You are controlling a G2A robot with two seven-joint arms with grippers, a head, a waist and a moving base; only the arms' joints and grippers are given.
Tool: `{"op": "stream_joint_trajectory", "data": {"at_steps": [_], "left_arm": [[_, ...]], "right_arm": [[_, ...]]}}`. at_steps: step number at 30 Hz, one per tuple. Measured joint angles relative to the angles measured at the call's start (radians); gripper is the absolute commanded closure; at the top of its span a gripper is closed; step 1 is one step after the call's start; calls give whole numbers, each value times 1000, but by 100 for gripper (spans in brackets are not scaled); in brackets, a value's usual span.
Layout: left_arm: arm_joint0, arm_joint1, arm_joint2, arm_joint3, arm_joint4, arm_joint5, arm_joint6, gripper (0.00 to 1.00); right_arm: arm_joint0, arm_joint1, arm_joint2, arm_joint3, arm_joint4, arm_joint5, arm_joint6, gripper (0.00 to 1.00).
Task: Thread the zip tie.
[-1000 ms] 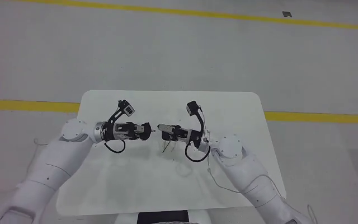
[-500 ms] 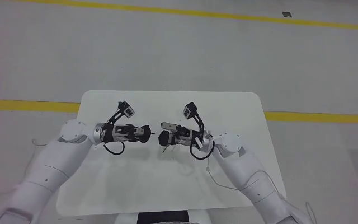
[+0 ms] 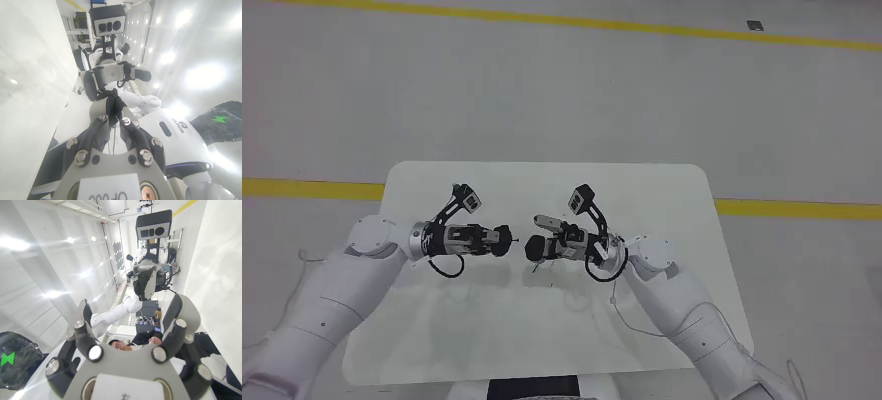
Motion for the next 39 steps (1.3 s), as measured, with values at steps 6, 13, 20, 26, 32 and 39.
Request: {"op": "stream_joint_trajectory", "data": {"at_steps": [6, 13, 20, 26, 32, 39], "left_arm": [[4, 7, 1, 3, -4, -9, -14, 100], [4, 9, 5, -1, -1, -9, -14, 100], [4, 9, 5, -1, -1, -9, -14, 100], [4, 9, 5, -1, -1, -9, -14, 100], [4, 9, 5, -1, -1, -9, -14, 100], [4, 9, 5, -1, -1, -9, -14, 100]], "right_arm": [[9, -7, -9, 28, 11, -5, 9, 62], [18, -15, -20, 47, 8, -11, 3, 76], [21, -19, -25, 50, -6, -19, 13, 76], [15, -20, -24, 43, -24, -21, 19, 80], [10, -21, -22, 36, -30, -23, 18, 87], [8, -24, -26, 32, -45, -19, 17, 85]]}}
